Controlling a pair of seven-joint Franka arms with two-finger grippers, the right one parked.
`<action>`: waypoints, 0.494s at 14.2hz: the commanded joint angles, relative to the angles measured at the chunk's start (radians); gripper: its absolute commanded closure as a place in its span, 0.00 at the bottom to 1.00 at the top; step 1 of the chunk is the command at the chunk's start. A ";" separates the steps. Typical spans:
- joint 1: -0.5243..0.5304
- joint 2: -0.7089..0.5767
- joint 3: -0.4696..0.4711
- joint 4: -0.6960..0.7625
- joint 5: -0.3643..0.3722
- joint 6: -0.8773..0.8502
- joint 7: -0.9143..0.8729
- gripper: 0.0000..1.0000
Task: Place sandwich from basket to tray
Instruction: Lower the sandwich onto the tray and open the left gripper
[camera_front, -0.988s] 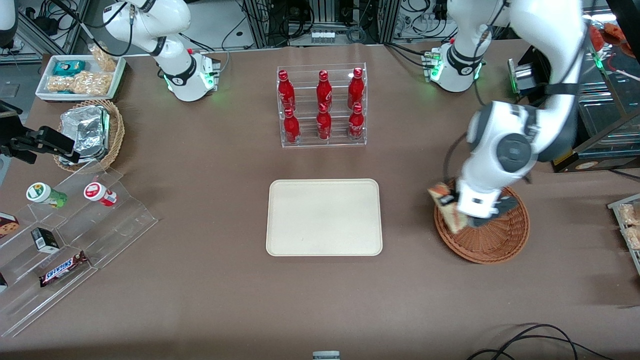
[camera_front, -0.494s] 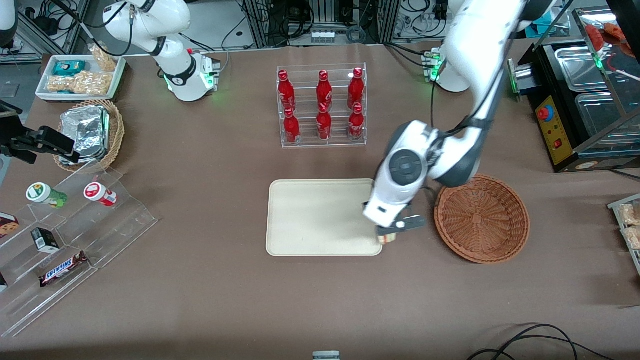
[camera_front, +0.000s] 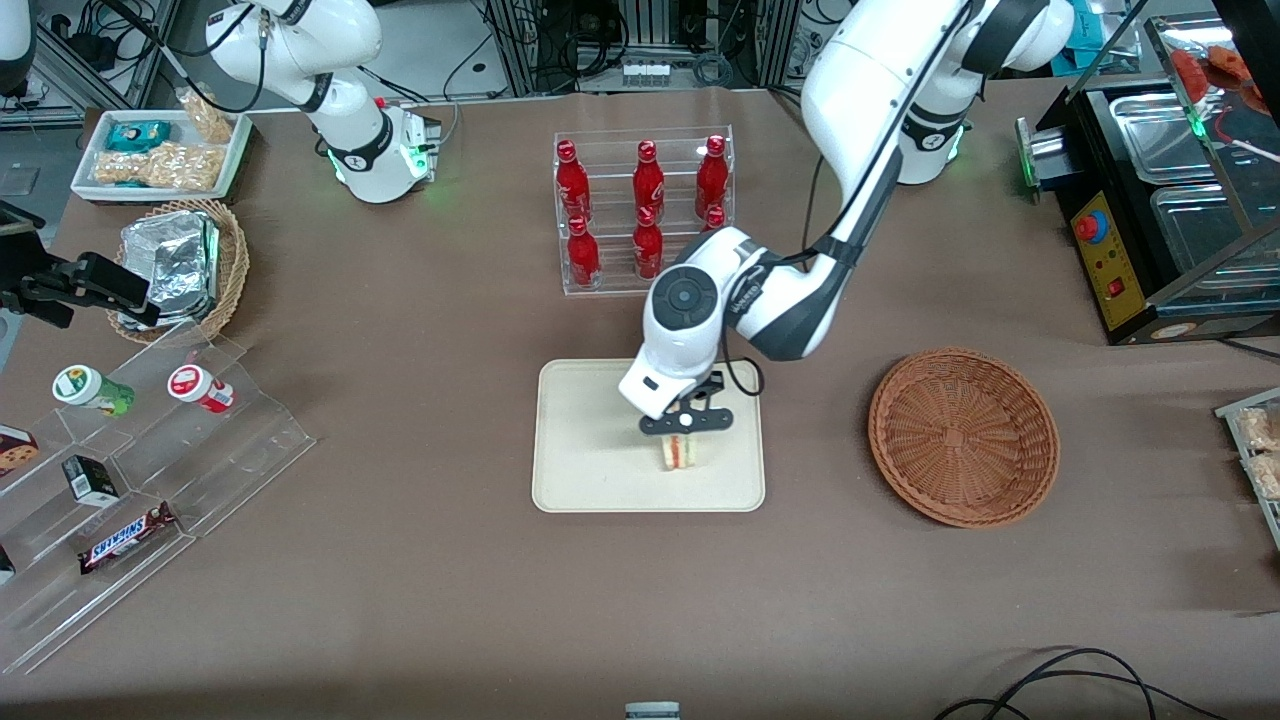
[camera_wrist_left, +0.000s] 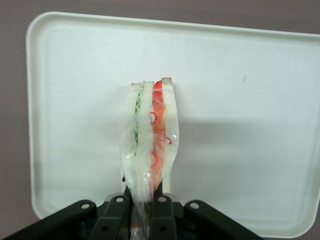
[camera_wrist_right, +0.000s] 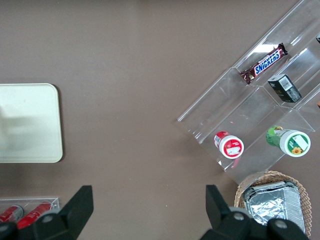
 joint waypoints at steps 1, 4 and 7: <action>-0.028 0.044 0.015 0.031 -0.005 0.058 -0.023 0.93; -0.030 0.058 0.015 0.030 -0.006 0.077 -0.048 0.77; -0.033 0.050 0.016 0.022 0.007 0.103 -0.068 0.00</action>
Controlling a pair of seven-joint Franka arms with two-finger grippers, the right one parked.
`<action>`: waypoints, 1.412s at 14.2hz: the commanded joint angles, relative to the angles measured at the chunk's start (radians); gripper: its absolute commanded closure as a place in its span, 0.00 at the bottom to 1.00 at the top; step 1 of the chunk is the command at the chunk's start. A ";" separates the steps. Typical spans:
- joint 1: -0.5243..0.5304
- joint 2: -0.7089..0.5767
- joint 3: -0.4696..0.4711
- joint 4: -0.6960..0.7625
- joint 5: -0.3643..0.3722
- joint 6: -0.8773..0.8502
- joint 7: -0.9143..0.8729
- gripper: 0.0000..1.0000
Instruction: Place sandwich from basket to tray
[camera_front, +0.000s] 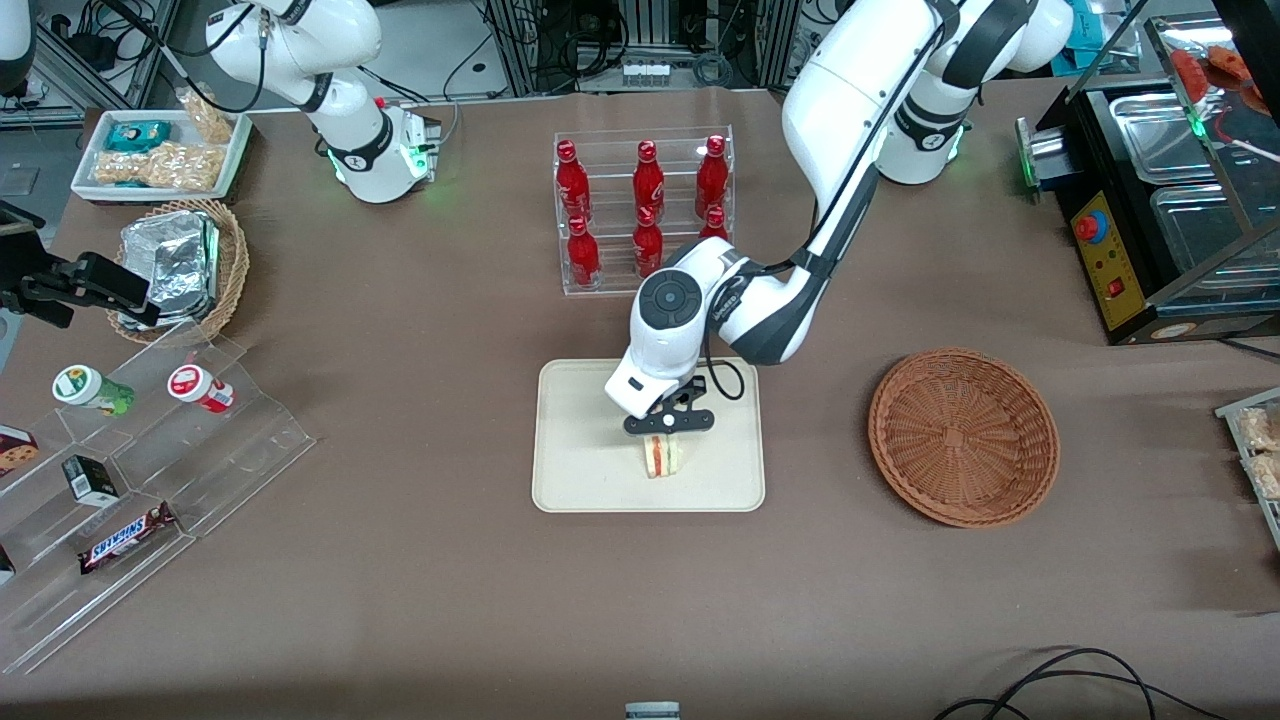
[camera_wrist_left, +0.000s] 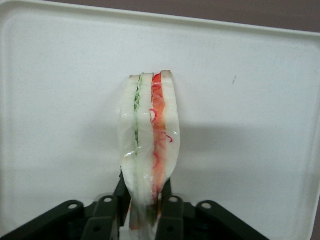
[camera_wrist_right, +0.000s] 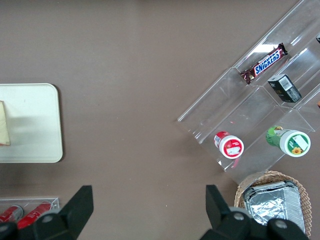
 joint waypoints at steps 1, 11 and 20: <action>-0.018 -0.013 0.018 0.016 0.009 0.006 -0.030 0.00; 0.018 -0.399 0.136 -0.089 0.026 -0.432 -0.016 0.00; 0.355 -0.680 0.139 -0.404 0.024 -0.478 0.481 0.00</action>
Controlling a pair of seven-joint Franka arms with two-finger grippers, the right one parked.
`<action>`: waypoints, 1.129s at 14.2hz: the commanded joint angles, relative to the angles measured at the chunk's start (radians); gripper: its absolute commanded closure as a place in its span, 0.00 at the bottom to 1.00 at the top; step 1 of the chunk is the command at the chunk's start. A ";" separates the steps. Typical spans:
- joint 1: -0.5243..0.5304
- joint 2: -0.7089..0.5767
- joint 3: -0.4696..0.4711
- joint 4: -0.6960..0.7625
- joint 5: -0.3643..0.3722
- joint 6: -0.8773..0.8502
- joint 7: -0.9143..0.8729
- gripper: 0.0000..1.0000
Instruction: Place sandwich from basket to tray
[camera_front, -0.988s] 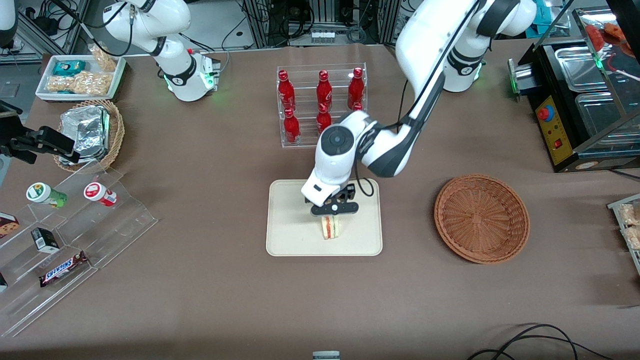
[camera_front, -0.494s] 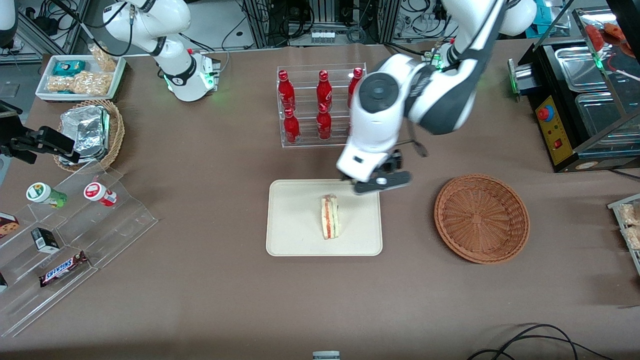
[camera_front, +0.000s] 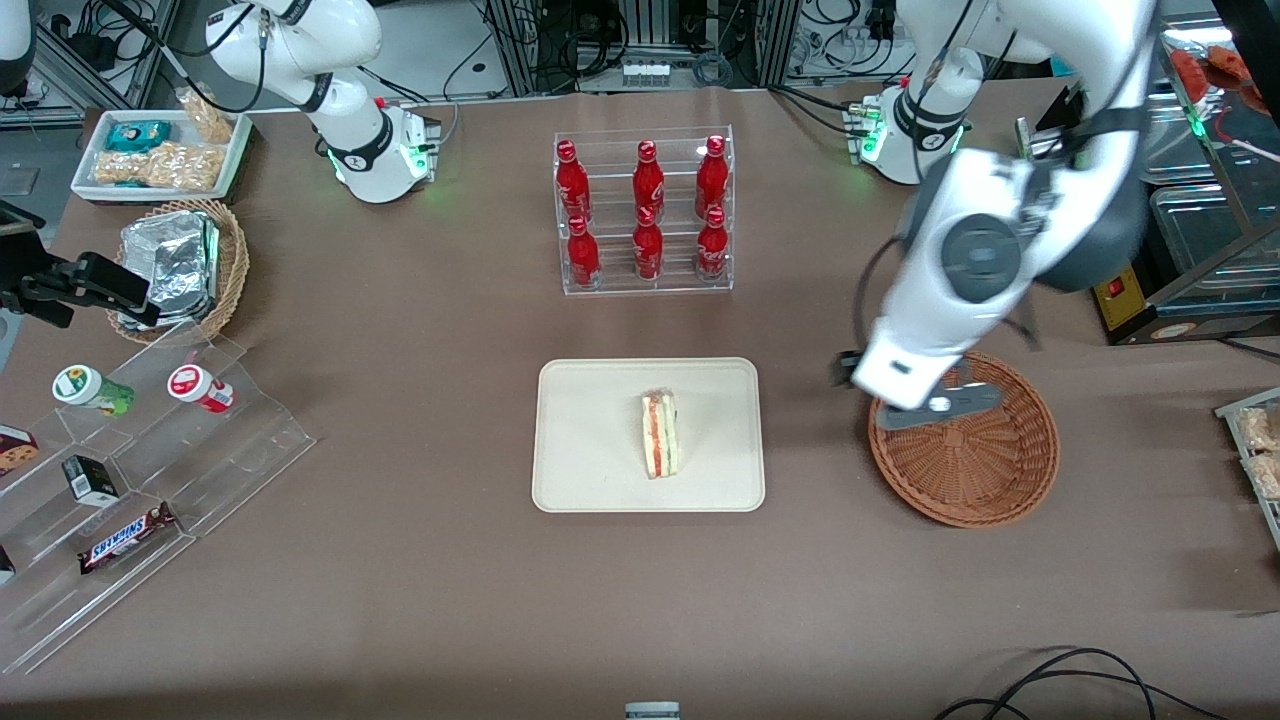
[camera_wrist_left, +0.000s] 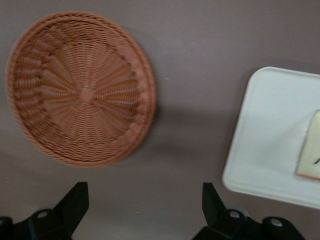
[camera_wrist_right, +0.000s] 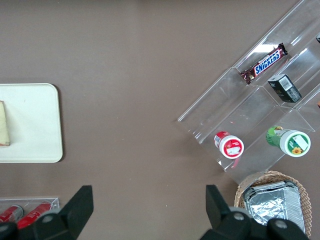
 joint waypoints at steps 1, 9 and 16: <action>0.097 -0.144 -0.012 -0.102 0.008 -0.067 0.171 0.00; 0.379 -0.251 -0.117 -0.012 0.002 -0.216 0.529 0.00; 0.439 -0.155 -0.174 0.163 -0.002 -0.215 0.537 0.00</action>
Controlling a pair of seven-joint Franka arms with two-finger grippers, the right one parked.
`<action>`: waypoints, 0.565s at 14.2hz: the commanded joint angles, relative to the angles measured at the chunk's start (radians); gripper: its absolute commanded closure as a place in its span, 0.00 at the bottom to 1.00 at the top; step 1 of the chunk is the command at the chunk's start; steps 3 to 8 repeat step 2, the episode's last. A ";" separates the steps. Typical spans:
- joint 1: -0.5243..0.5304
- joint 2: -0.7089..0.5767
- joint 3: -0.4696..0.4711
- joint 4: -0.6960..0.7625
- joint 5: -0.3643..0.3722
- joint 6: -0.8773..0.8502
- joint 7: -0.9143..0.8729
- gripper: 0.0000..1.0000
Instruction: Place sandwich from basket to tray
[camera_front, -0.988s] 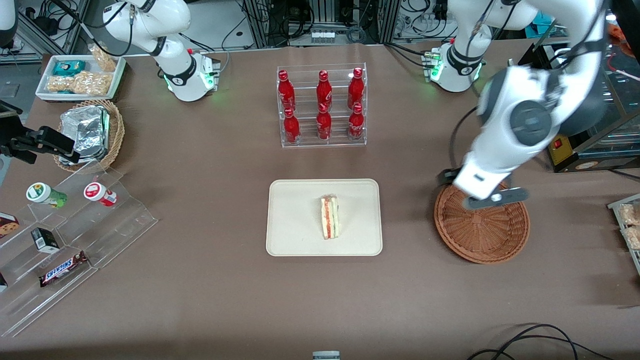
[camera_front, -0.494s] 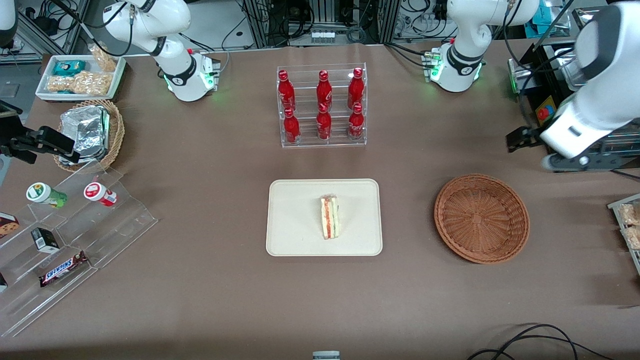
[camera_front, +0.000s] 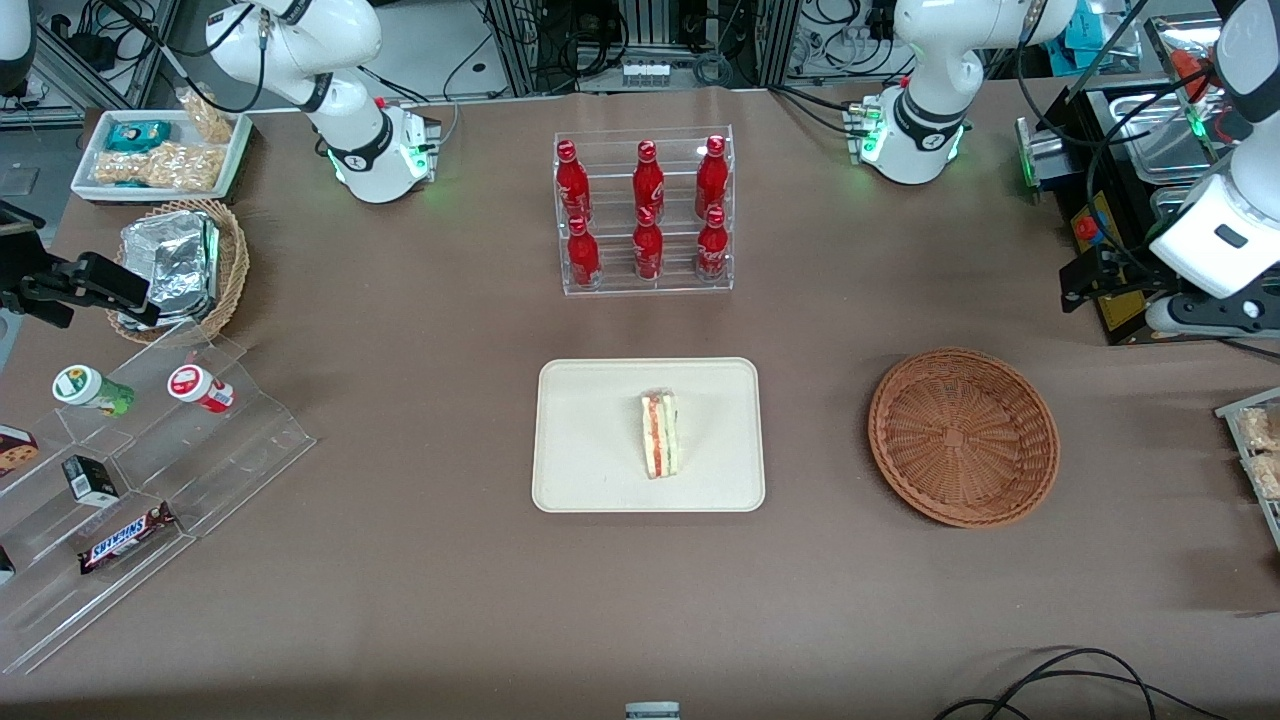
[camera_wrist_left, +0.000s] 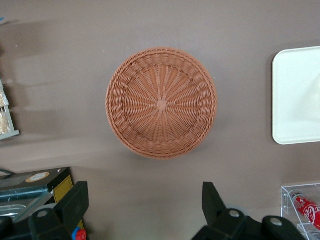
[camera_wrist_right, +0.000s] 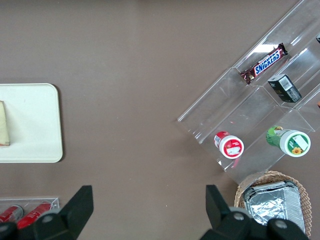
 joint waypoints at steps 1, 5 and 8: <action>0.023 0.039 -0.021 0.052 -0.007 -0.016 0.016 0.00; 0.023 0.039 -0.021 0.053 -0.010 -0.016 0.008 0.00; 0.023 0.039 -0.021 0.053 -0.010 -0.016 0.008 0.00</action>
